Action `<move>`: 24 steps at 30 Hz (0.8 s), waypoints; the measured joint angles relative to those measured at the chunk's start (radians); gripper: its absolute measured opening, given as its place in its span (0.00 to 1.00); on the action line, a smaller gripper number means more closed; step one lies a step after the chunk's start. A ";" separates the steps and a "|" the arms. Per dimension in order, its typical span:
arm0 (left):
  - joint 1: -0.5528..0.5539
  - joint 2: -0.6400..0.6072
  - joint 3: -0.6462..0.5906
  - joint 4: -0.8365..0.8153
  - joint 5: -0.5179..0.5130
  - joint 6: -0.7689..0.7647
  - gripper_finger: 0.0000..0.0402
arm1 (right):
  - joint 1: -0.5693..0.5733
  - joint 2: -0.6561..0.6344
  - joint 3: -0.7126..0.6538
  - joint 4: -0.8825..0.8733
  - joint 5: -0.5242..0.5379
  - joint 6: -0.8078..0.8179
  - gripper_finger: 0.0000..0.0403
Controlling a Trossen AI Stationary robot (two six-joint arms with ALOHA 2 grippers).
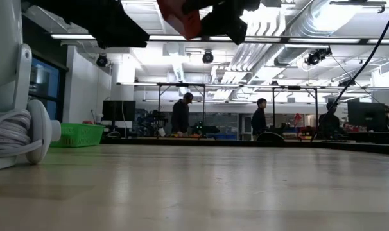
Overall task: Pick & Place Office items
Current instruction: Put the red charger adapter into the bin
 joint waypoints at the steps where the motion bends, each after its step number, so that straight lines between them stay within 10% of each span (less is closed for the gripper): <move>1: 0.000 0.000 0.000 0.000 0.047 0.004 0.48 | -0.003 0.000 0.000 -0.010 0.006 0.000 0.49; 10: -0.010 0.000 0.000 0.055 0.351 0.128 0.48 | -0.053 0.000 0.000 -0.026 -0.011 -0.043 0.49; 24: -0.131 0.004 0.000 0.068 0.359 0.708 0.48 | -0.100 0.000 0.000 -0.002 -0.232 0.060 0.49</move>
